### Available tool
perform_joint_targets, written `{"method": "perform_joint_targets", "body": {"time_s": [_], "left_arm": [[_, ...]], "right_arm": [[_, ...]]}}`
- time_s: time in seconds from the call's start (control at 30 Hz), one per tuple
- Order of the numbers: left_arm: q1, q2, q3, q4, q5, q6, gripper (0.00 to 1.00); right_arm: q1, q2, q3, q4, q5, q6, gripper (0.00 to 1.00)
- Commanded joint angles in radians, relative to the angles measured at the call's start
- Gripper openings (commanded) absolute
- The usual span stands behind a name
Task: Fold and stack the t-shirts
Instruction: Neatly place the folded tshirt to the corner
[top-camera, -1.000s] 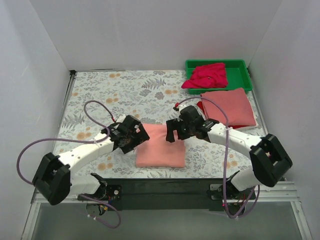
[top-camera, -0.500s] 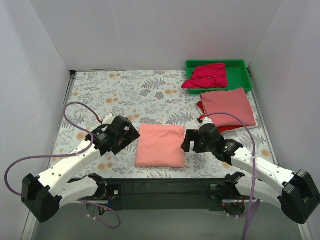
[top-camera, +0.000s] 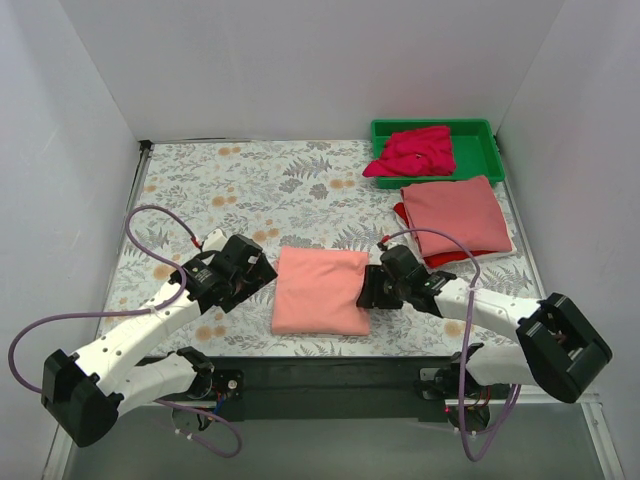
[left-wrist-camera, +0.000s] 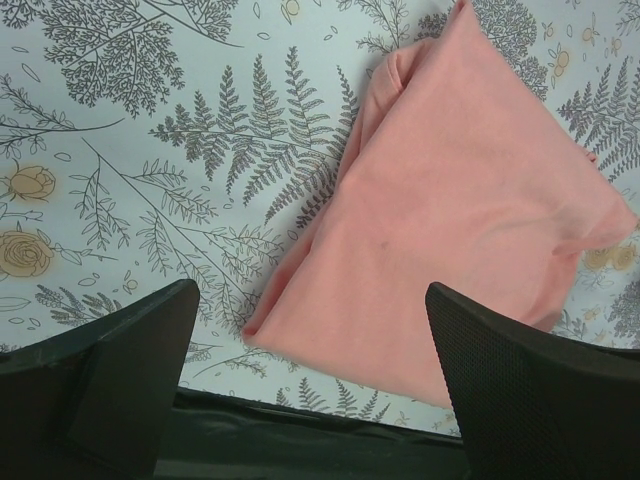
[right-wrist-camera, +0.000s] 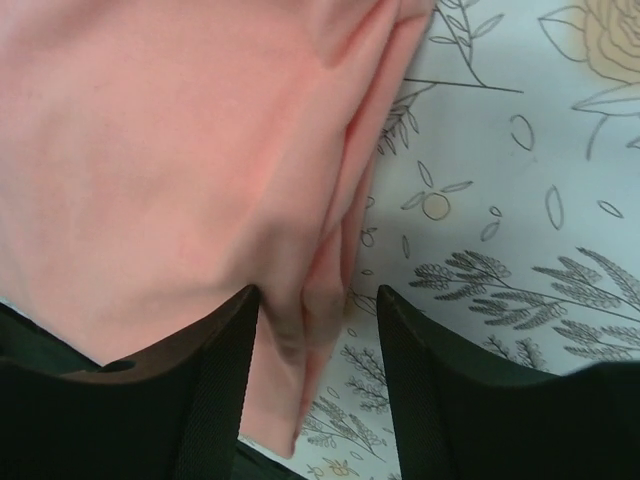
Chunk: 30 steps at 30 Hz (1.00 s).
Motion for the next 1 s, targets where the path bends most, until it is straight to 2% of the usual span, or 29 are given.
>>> {"method": "perform_joint_targets", "body": {"time_s": [0.0, 0.37, 0.53, 0.63, 0.8, 0.97], "left_arm": [[-0.003, -0.025, -0.008, -0.015, -0.043, 0.013, 0.97], [-0.003, -0.022, -0.008, -0.024, -0.050, 0.032, 0.97], [-0.003, -0.022, 0.001, -0.051, -0.073, 0.029, 0.97], [-0.003, -0.030, 0.003, -0.054, -0.079, 0.030, 0.97], [-0.003, -0.036, -0.007, -0.058, -0.090, 0.023, 0.97], [-0.003, -0.028, -0.010, -0.066, -0.098, 0.010, 0.97]], "right_arm": [[0.019, 0.059, 0.041, 0.077, -0.039, 0.012, 0.57], [0.081, 0.195, 0.105, 0.060, 0.059, 0.010, 0.31], [0.084, 0.274, 0.183, -0.032, 0.154, -0.066, 0.01], [0.084, 0.294, 0.286, -0.159, 0.280, -0.185, 0.01], [0.082, 0.274, 0.450, -0.366, 0.602, -0.379, 0.01], [0.055, 0.258, 0.516, -0.403, 0.780, -0.583, 0.01]]}}
